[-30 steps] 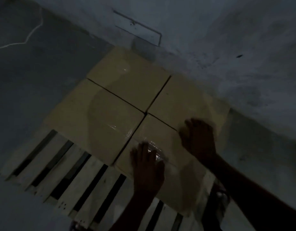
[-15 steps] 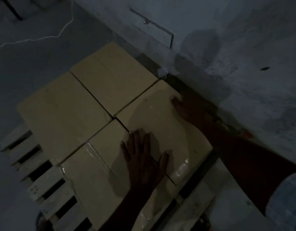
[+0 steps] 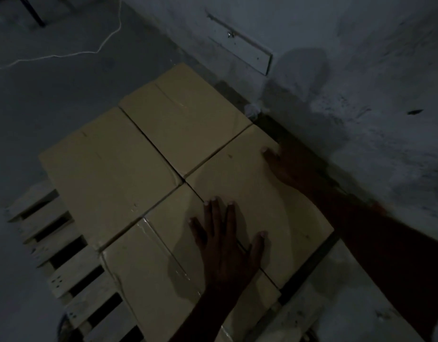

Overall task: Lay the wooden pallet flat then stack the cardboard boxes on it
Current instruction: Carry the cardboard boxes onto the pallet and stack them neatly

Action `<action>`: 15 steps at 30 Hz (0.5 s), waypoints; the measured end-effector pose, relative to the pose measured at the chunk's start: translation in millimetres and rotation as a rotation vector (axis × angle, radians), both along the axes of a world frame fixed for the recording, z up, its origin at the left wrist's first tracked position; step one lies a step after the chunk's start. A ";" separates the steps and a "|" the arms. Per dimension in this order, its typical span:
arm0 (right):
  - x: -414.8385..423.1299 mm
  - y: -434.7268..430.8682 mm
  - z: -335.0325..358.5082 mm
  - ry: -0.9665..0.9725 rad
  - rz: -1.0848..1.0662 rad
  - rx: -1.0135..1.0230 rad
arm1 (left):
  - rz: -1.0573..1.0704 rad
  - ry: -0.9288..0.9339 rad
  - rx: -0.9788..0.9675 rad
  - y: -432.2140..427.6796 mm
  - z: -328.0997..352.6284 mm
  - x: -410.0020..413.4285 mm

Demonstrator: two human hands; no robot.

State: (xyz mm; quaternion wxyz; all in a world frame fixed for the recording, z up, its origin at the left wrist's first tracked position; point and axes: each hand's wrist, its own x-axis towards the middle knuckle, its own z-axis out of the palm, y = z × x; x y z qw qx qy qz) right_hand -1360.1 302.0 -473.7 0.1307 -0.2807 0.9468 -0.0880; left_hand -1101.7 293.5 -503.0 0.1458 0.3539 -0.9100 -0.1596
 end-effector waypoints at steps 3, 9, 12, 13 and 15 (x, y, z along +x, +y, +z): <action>0.1 -41.2 3.1 0.168 0.172 -0.144 | 0.003 -0.014 -0.009 1.3 -0.3 0.3; 3.7 -120.7 3.6 0.107 0.213 -0.149 | -0.055 -0.056 -0.131 -52.6 3.2 -19.1; 3.5 -125.3 -11.9 0.024 0.095 -0.191 | -0.009 -0.111 -0.159 -106.1 1.4 -28.6; 3.7 -125.6 -15.4 0.006 0.085 -0.196 | 0.001 -0.121 -0.153 -117.5 1.7 -29.1; 0.5 -129.0 -21.8 0.011 0.070 -0.218 | 0.009 -0.133 -0.139 -129.9 0.4 -28.4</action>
